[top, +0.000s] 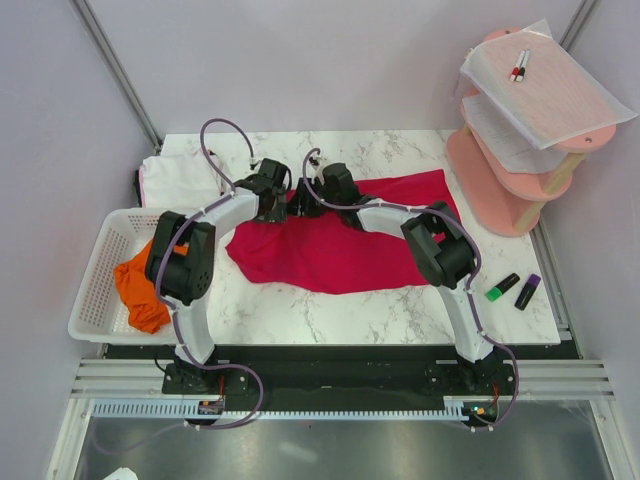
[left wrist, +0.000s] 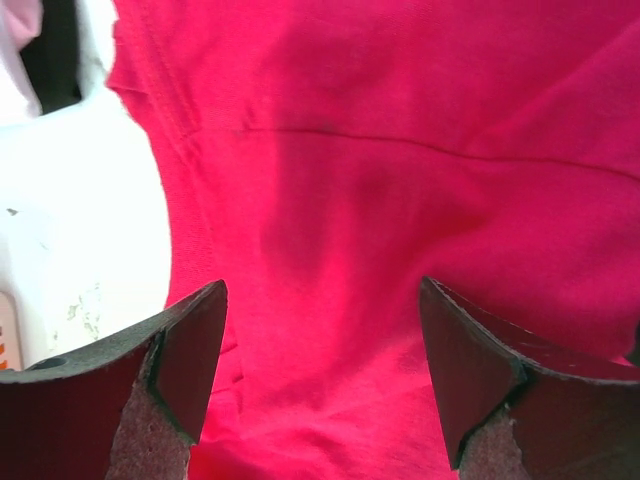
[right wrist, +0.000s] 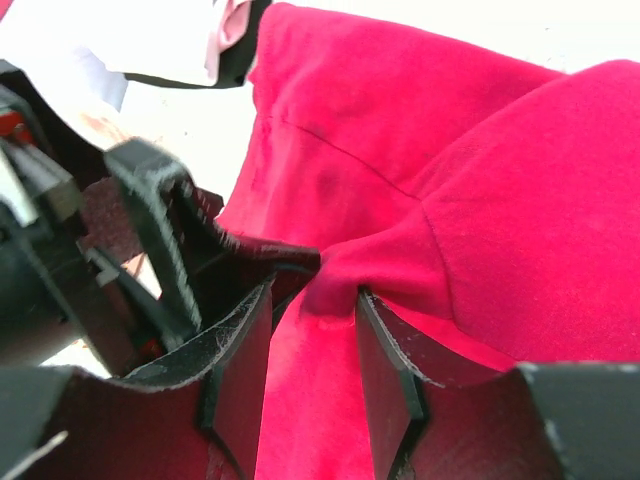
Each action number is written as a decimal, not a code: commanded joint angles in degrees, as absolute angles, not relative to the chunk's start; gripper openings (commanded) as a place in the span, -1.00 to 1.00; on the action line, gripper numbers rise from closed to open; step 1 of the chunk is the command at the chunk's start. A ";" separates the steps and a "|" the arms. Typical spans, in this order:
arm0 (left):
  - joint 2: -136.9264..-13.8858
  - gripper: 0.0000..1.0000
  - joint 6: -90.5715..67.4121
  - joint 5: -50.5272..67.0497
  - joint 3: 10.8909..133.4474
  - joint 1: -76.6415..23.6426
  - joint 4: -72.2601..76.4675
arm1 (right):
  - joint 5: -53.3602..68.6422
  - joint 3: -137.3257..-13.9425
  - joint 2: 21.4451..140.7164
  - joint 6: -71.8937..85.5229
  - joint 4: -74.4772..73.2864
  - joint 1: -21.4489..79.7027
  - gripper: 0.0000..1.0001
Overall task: Fold and stack the t-shirts
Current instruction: Fold the flattened tshirt in 1/3 of the way
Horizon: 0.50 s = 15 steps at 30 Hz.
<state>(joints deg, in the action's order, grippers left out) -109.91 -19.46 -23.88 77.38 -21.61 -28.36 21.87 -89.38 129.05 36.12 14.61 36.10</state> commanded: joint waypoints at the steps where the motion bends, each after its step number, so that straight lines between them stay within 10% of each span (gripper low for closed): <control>1: -110.83 0.64 -20.92 -26.63 77.69 -20.31 -27.77 | 24.08 -87.90 125.42 37.61 20.03 37.00 -0.08; 15: -120.06 0.60 -22.59 -24.96 86.75 -16.44 -32.16 | 24.35 -84.20 123.14 34.90 18.64 39.29 -0.08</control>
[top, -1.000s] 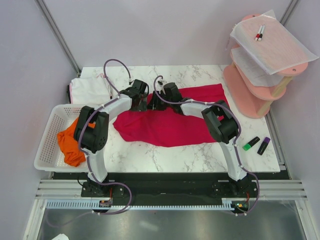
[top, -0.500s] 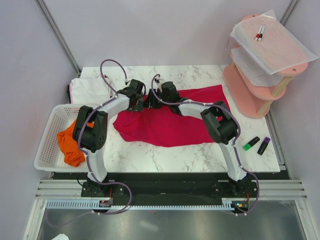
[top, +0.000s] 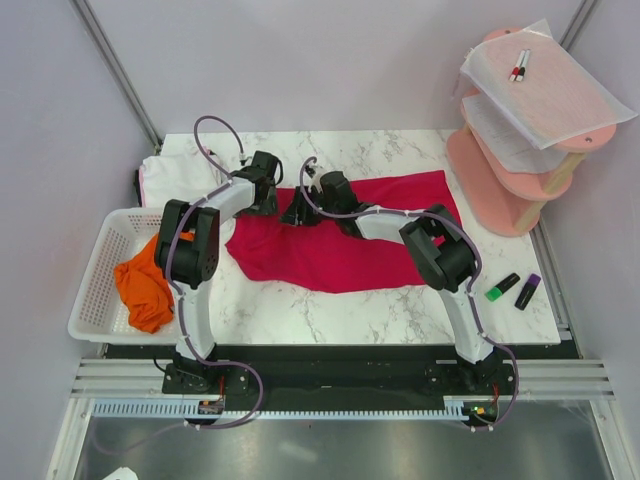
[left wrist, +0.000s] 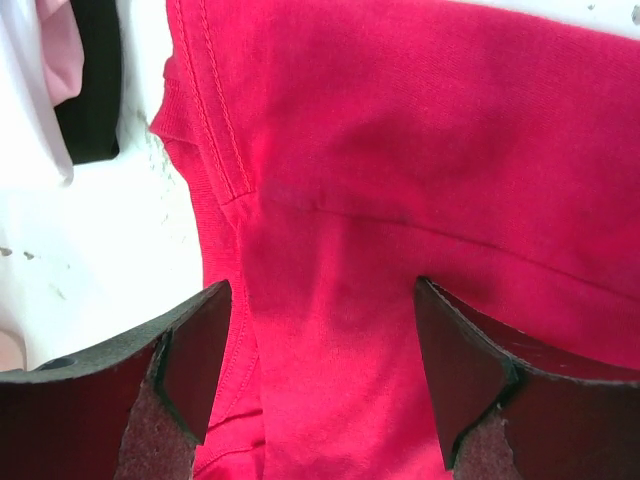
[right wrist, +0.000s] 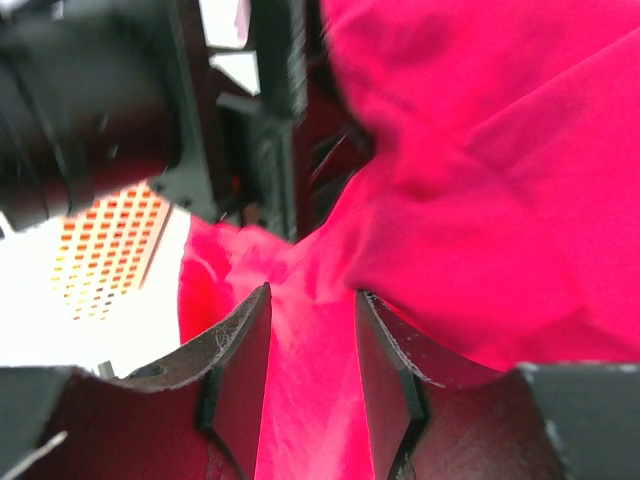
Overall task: Fold and stack the t-shirts
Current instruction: Fold the flattened tshirt in 1/3 of the way
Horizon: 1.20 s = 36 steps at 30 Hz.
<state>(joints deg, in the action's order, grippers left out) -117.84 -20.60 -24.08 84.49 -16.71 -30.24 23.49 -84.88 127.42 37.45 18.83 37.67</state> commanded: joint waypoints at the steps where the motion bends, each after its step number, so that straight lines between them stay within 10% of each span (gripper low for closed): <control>1: -120.32 0.61 -22.59 -24.79 86.92 -16.44 -32.25 | 23.74 -83.42 123.13 33.41 18.20 39.46 -0.08; 36: -120.41 0.59 -21.53 -26.19 86.92 -16.35 -33.13 | 3.69 -91.75 128.05 21.80 3.60 40.96 -0.06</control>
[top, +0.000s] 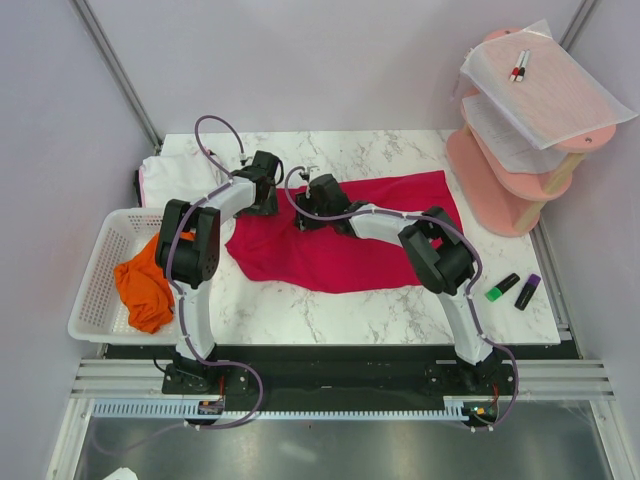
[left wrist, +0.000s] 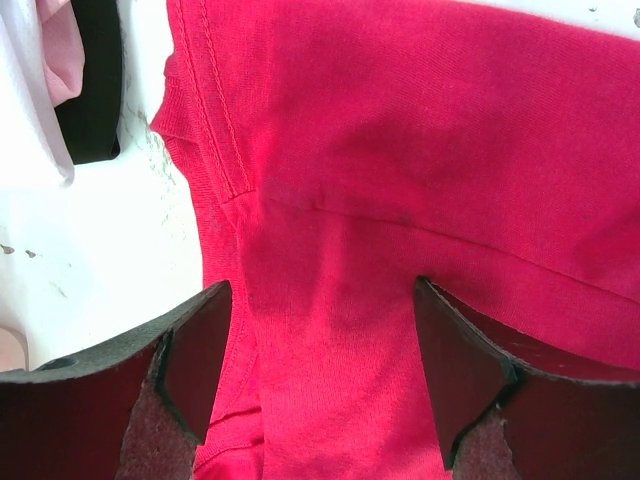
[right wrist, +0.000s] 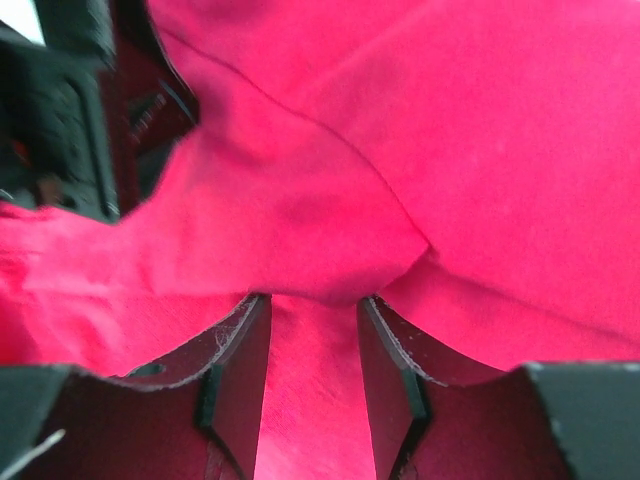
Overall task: Fold and stack the t-shirts
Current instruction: Fold the flattened tshirt in 1/3 of the way
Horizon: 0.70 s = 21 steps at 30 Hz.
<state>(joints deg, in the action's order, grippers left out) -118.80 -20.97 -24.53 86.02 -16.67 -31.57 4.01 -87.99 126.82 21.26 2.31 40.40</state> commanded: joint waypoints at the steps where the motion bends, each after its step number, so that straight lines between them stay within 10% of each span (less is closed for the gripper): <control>1: -120.41 0.59 -21.45 -26.19 87.01 -16.35 -33.22 | 3.78 -92.11 128.06 21.97 3.69 40.96 -0.07; 21: -121.03 0.59 -20.92 -26.63 87.45 -16.35 -33.75 | 6.77 -100.28 133.67 24.69 2.29 41.75 -0.07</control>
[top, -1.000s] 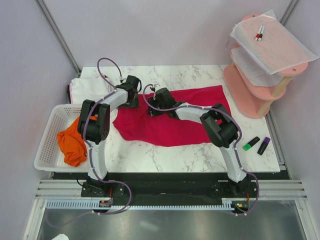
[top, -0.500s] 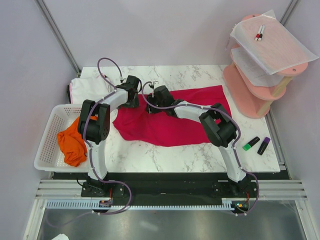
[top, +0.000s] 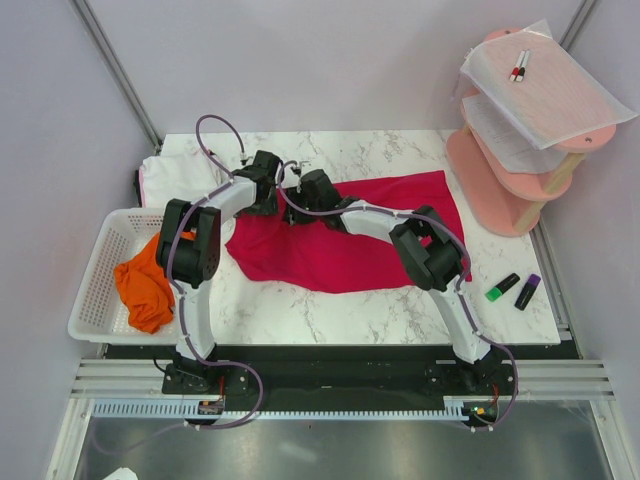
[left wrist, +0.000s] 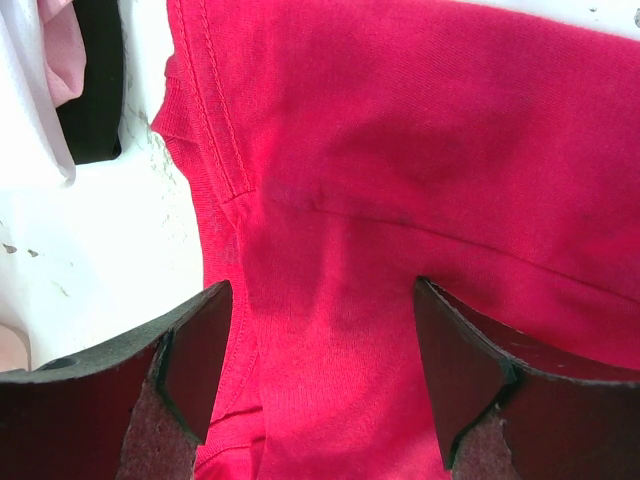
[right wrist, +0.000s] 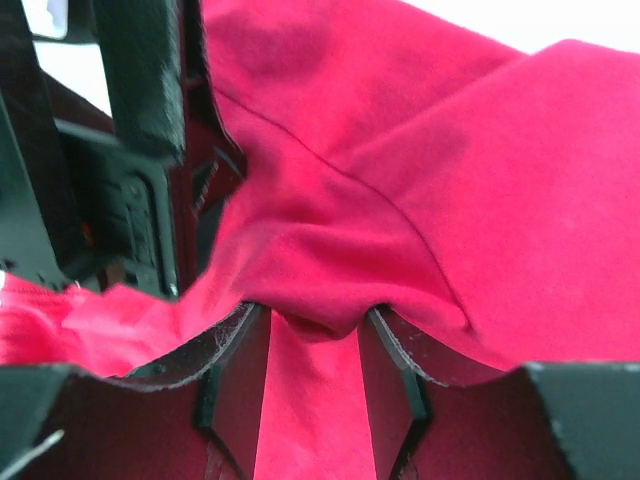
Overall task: Fold and stack the t-shirts
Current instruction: Fold the flattened tshirt in 1/3 of the way
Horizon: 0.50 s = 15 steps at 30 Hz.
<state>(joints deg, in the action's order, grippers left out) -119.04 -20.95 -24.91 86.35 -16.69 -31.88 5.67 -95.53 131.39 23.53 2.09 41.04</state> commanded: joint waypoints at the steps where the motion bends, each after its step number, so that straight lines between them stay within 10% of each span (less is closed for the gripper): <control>1: -121.03 0.59 -20.83 -26.63 87.45 -16.26 -33.75 | 6.85 -101.07 134.03 24.78 2.11 41.84 -0.08; 8: -121.03 0.59 -21.01 -26.72 87.28 -16.26 -33.92 | 6.94 -100.11 133.77 24.87 3.52 42.01 -0.79; 15: -121.20 0.59 -20.83 -27.42 87.28 -15.82 -34.19 | 8.96 -95.63 126.13 24.61 0.97 42.01 -0.81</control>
